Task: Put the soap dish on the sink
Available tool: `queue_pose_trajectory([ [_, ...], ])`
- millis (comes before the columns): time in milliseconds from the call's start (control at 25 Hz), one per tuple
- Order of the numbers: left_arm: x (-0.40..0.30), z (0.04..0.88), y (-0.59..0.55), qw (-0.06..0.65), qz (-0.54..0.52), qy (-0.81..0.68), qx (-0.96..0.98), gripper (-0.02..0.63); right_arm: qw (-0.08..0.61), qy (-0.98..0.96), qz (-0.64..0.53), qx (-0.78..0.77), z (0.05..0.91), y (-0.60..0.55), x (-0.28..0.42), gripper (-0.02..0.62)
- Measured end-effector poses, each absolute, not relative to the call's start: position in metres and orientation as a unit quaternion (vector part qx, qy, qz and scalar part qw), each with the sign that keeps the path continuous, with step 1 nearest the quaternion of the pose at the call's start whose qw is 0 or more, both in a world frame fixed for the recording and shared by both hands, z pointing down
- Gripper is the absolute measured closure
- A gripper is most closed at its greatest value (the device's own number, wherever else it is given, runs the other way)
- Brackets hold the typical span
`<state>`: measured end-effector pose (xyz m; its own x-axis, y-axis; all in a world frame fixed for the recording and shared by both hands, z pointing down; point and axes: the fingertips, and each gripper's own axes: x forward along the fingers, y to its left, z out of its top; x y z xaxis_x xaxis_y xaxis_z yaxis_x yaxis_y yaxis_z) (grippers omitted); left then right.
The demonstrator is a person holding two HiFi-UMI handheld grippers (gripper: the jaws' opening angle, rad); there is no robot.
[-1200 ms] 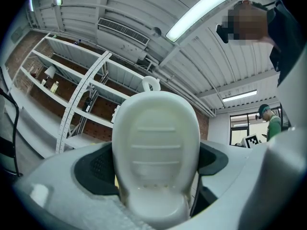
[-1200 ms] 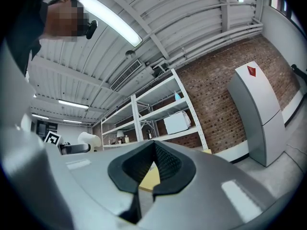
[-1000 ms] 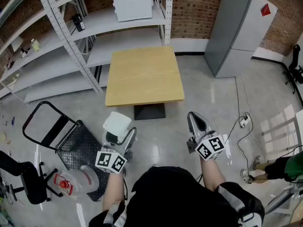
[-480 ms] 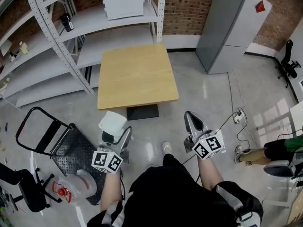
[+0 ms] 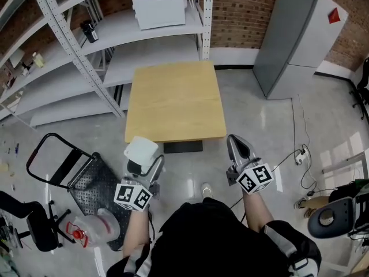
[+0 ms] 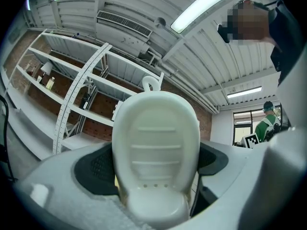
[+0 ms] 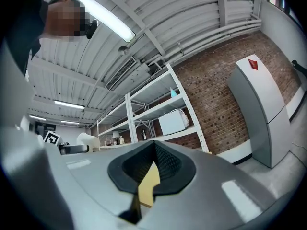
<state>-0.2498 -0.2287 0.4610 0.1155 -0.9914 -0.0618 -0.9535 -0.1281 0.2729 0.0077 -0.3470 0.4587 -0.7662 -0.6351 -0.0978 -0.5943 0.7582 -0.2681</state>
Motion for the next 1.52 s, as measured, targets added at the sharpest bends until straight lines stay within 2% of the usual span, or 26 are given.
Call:
queue_pose_trajectory([
  [360,-0.232,0.451,-0.294,0.068,-0.104,-0.662,0.739,0.143,0.116,0.929,-0.117,-0.332,0.457,-0.423,0.032,0.589],
  [880,-0.206,0.46,-0.355,0.079,-0.103,-0.671,0.73,0.143,0.101,0.931,-0.12,-0.329,0.463,-0.486,0.067,0.589],
  [1520,-0.269,0.484,-0.408,0.102,-0.105,-0.672,0.726,0.143,0.079,0.933,-0.118,-0.33,0.477,-0.536,0.003,0.589],
])
